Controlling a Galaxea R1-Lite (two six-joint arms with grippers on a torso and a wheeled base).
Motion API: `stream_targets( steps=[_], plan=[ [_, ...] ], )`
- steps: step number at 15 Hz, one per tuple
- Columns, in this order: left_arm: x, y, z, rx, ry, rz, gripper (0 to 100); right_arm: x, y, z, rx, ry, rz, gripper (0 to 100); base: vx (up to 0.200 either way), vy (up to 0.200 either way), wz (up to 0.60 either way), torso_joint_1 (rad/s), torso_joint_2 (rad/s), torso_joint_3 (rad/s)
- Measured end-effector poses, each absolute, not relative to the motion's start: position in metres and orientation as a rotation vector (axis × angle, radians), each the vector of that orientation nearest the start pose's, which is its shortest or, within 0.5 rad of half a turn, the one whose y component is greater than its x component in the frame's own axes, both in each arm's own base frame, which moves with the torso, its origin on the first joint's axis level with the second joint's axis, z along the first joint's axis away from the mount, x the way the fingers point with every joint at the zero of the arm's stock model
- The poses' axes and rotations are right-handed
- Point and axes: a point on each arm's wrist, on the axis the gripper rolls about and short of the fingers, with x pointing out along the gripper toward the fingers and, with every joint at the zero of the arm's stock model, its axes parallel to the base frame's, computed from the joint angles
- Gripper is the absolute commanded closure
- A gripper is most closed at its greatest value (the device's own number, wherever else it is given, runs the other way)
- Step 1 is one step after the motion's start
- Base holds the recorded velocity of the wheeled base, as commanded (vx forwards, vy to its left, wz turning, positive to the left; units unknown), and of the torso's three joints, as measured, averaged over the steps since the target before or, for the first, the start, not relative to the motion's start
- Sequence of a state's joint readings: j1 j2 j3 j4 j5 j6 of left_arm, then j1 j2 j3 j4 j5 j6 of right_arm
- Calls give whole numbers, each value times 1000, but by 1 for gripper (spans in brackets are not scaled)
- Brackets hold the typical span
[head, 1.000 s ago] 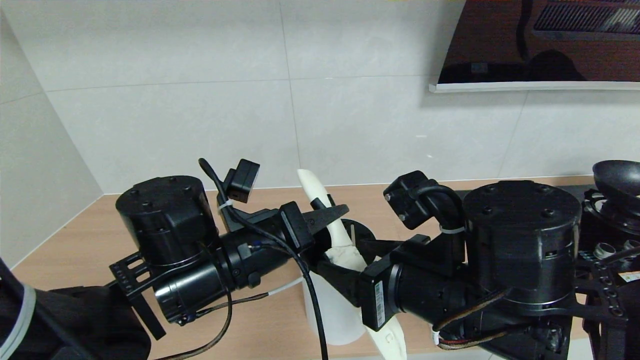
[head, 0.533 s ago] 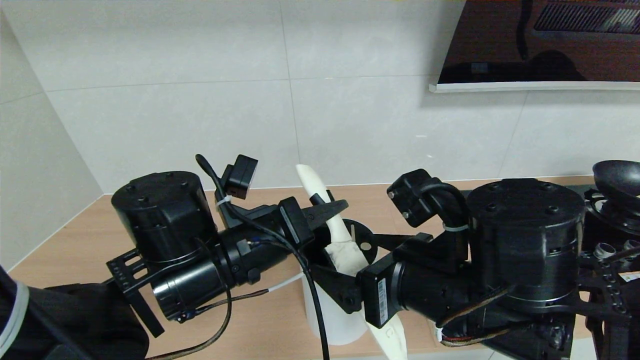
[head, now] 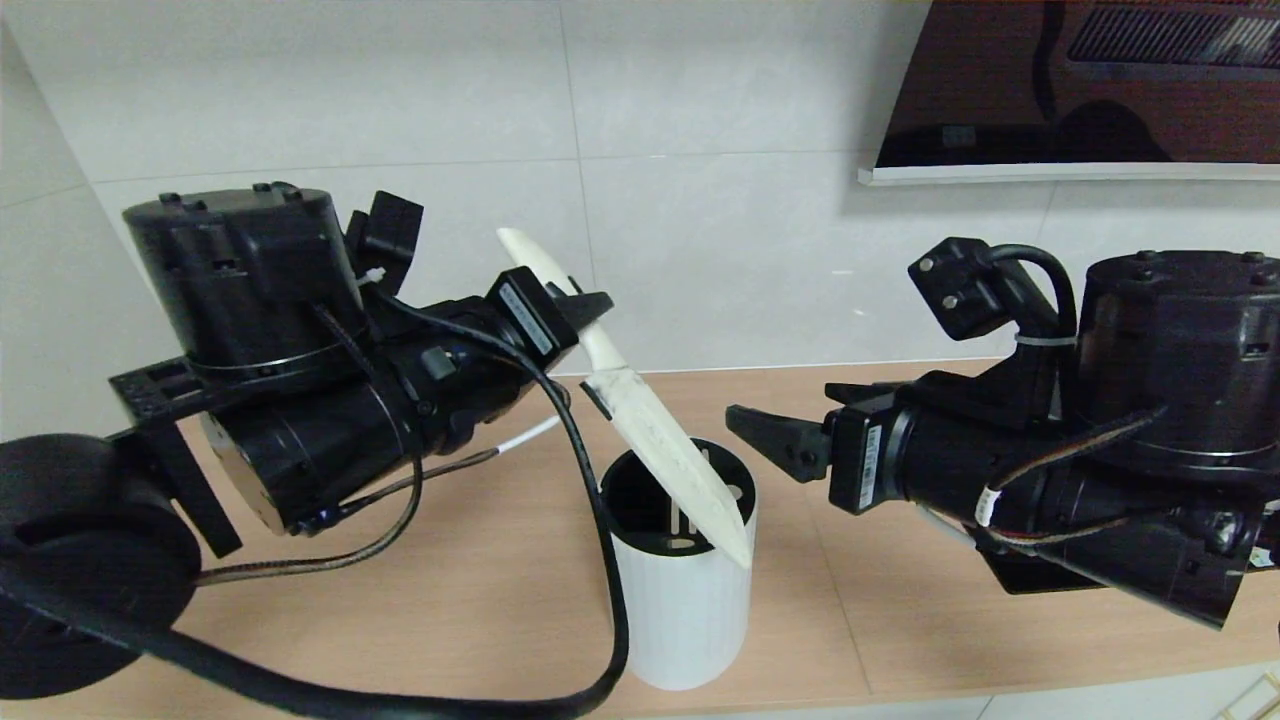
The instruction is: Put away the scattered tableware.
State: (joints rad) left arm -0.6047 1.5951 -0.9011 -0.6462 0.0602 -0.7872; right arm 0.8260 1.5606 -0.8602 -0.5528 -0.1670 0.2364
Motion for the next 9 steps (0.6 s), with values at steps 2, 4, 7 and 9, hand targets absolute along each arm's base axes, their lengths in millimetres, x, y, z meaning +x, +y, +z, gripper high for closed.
stream_targets(
  steps=[2,4,7,9],
  plan=[
    [242,-163,249,-702,203,-423,100,197,198,231,161,202,614,0,0,0,0,0,0,0],
    [244,-161,256,-629,131,-335,100,199,195,232,163,201,607,0,0,0,0,0,0,0],
    [242,-163,258,-481,58,-202,100,200,194,231,162,202,602,0,0,0,0,0,0,0],
    [237,-168,259,-438,46,-179,100,201,194,231,162,203,601,0,0,0,0,0,0,0]
  ],
)
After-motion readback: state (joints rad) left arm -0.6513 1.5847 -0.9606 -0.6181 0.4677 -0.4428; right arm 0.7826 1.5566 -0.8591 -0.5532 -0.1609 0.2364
